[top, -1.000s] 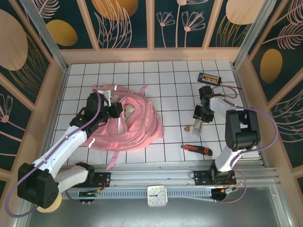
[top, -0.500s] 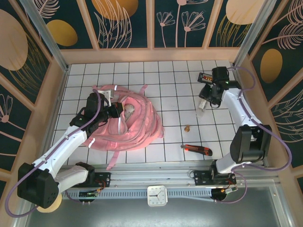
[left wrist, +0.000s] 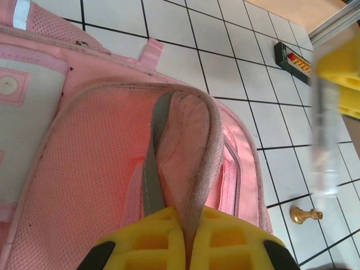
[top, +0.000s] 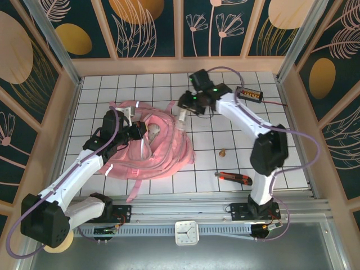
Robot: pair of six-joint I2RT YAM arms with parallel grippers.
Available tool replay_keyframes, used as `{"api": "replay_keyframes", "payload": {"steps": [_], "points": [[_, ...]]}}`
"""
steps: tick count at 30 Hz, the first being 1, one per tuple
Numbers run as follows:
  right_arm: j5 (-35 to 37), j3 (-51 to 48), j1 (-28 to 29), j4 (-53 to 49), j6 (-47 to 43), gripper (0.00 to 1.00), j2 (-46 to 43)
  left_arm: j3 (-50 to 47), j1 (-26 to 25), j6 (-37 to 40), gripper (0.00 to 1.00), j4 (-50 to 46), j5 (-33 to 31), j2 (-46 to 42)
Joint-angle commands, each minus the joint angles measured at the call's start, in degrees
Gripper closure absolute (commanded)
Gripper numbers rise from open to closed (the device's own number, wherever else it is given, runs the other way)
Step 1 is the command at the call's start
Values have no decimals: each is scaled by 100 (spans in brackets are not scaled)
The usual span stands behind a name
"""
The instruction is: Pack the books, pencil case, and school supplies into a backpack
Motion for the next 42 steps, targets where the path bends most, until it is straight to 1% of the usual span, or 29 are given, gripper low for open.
{"api": "replay_keyframes", "payload": {"steps": [1,5,8,10,15,19,20,23,24,26,27,28,29,32,34,36,38,39,40,42], "points": [[116,708,338,68,420,65,505,173,40,-145,100,230,52,-89],[99,1372,612,68,636,65,1110,236,41,-190,100,204,-25,-106],[243,1601,791,-15,767,65,1302,314,35,-264,100,138,-208,-115],[303,1482,897,81,883,65,1282,366,39,-339,100,137,-288,-90],[740,914,1243,332,1237,64,1034,396,43,-645,100,205,-488,24],[739,316,1493,720,1489,63,808,401,44,-801,100,249,-605,91],[676,236,1555,781,1516,61,801,396,37,-821,100,252,-635,102],[477,59,1707,878,1507,52,761,408,38,-857,100,249,-665,134],[397,-52,1729,947,1487,47,701,401,45,-856,100,231,-682,139],[345,-254,1739,1011,1437,43,531,362,44,-806,100,169,-724,131],[325,-402,1740,1107,1376,39,386,325,44,-764,100,127,-759,122],[298,-481,1727,1103,1336,35,297,266,44,-725,100,91,-785,114],[285,-526,1711,1060,1288,34,215,207,43,-687,100,86,-796,100],[188,-752,1682,1021,1051,22,-69,-6,44,-555,100,50,-826,72],[-105,-986,1580,1098,859,15,-231,-166,42,-505,100,50,-834,30],[-254,-1285,1423,1212,740,14,-422,-279,45,-454,100,35,-857,-9],[-486,-1680,1151,1580,645,14,-729,-342,40,-399,100,-6,-890,-44],[-708,-1858,937,1827,587,15,-866,-353,43,-367,100,-57,-902,-47],[-1089,-1983,693,2109,479,16,-933,-353,41,-324,100,-104,-909,-45],[-1650,-1976,265,2300,97,18,-877,-338,40,-269,100,-161,-886,-54]]}}
